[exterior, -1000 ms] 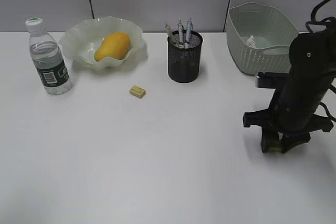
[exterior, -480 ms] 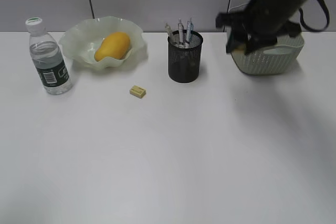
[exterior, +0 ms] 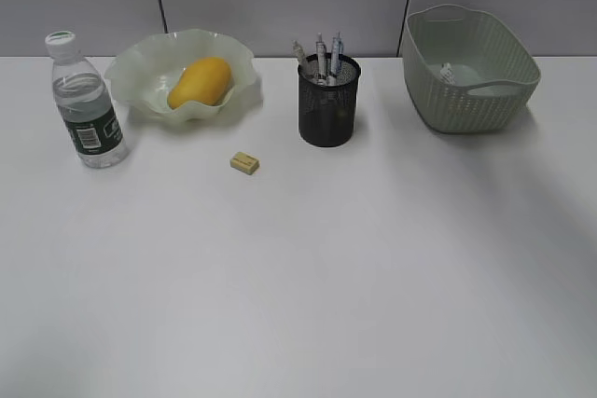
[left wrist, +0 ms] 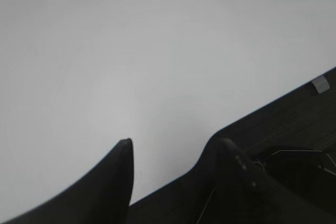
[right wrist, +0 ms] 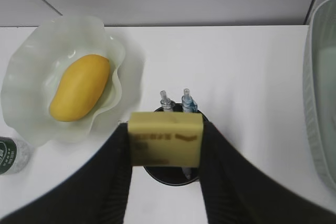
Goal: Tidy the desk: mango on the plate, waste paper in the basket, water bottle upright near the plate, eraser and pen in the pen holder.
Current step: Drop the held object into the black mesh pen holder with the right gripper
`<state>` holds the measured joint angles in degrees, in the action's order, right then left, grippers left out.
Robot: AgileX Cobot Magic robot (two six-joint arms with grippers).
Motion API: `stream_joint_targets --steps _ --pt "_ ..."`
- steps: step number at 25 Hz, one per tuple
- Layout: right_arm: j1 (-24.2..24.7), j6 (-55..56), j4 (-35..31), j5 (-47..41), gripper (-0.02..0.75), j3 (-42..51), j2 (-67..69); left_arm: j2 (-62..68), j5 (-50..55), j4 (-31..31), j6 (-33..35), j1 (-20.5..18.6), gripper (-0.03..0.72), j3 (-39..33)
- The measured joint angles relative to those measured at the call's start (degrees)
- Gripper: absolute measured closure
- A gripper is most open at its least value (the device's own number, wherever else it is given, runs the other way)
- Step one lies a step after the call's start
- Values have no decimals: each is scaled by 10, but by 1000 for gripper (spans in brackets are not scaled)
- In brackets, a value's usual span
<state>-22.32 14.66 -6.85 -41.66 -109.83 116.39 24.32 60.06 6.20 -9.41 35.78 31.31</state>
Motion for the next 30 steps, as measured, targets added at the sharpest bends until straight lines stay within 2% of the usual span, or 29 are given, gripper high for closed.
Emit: stream_joint_targets --steps 17,24,30 --pt "-16 -29 -45 21 423 -16 154 0 0 0 0 0 302 0" --pt "-16 -55 -54 23 217 -27 159 0 0 0 0 0 302 0" --pt "-16 -74 -54 -48 195 -92 160 0 0 0 0 0 302 0"
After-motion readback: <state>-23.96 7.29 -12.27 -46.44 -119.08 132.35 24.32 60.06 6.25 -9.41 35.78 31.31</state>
